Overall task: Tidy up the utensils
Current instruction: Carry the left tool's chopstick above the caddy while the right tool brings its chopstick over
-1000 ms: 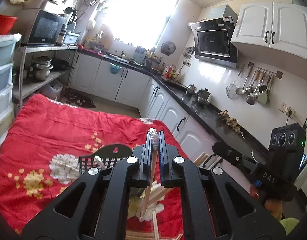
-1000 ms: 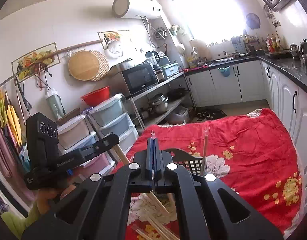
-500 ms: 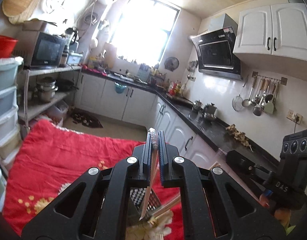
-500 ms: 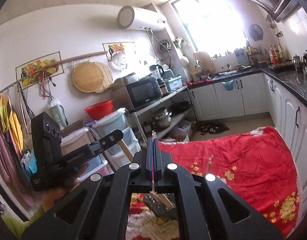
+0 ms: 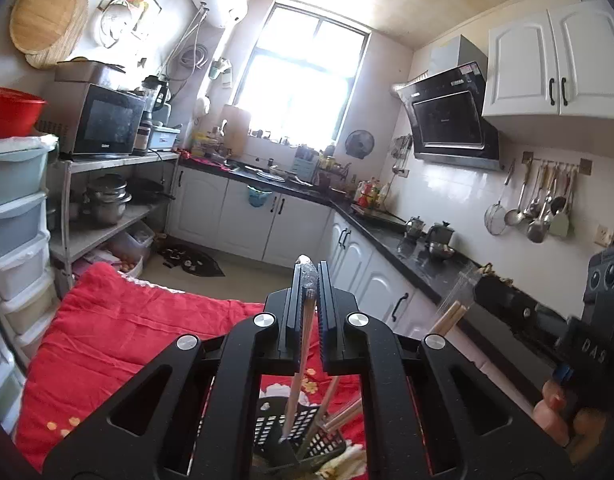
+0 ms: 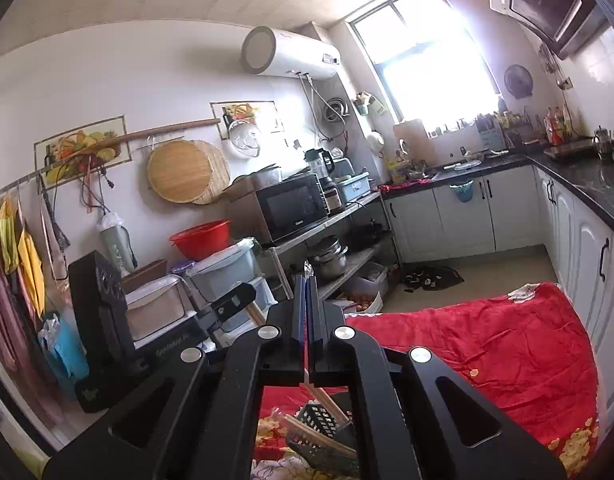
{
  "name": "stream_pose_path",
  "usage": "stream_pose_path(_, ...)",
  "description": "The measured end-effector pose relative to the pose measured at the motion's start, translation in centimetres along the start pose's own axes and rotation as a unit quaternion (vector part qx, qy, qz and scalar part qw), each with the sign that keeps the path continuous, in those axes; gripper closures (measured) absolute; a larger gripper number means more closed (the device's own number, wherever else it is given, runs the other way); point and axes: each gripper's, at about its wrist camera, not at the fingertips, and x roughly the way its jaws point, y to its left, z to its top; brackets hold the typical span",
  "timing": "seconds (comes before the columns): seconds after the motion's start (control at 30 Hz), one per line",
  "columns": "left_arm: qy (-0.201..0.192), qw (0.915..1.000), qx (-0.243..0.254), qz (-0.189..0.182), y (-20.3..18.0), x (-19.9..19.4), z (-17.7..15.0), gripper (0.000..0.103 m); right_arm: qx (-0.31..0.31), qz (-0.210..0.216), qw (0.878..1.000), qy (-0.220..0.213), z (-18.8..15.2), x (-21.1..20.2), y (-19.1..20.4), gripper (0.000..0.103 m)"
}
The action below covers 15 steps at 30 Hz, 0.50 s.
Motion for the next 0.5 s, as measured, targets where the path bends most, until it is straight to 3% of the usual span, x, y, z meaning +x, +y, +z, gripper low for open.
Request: stream_pose_path(0.5,0.038,0.9990,0.015,0.018,1.1,3.4,-4.0,0.100,0.036,-0.024,0.998,0.053,-3.8,3.5,-3.4,0.102)
